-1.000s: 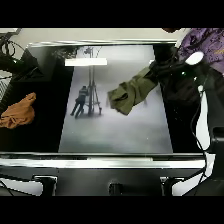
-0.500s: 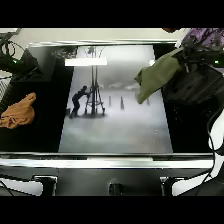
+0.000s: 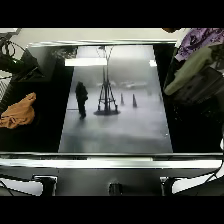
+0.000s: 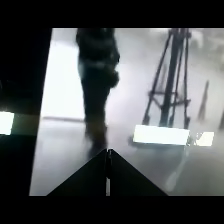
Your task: Fold the clothes and pants, and hang the long-sleeved shirts on hangers.
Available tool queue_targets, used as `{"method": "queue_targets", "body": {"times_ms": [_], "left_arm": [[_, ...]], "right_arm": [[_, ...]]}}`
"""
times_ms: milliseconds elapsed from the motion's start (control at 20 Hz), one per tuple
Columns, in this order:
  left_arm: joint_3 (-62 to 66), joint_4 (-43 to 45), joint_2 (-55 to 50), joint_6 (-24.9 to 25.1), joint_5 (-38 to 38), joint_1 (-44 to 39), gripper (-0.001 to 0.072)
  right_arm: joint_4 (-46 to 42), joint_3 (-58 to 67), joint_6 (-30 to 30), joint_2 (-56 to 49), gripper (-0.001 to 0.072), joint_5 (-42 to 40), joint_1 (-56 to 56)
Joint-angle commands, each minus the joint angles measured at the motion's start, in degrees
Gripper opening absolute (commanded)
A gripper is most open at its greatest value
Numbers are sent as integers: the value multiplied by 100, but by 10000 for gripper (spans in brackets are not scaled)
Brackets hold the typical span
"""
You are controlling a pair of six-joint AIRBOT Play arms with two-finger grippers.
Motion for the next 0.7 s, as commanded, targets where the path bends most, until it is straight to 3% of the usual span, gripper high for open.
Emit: {"method": "queue_targets", "body": {"times_ms": [0,150,400,650], "left_arm": [[-2,0,0,-28,4,-2,18],[-2,0,0,-26,4,-2,17],[-2,0,0,-26,4,-4,17],[-2,0,0,-26,2,-4,18]], "right_arm": [[-295,0,479,4,28,168,-549],[-863,-37,527,20,28,1023,-973],[-1674,-243,957,232,28,1445,-1241],[-3224,-271,903,273,31,2907,-1241]]}}
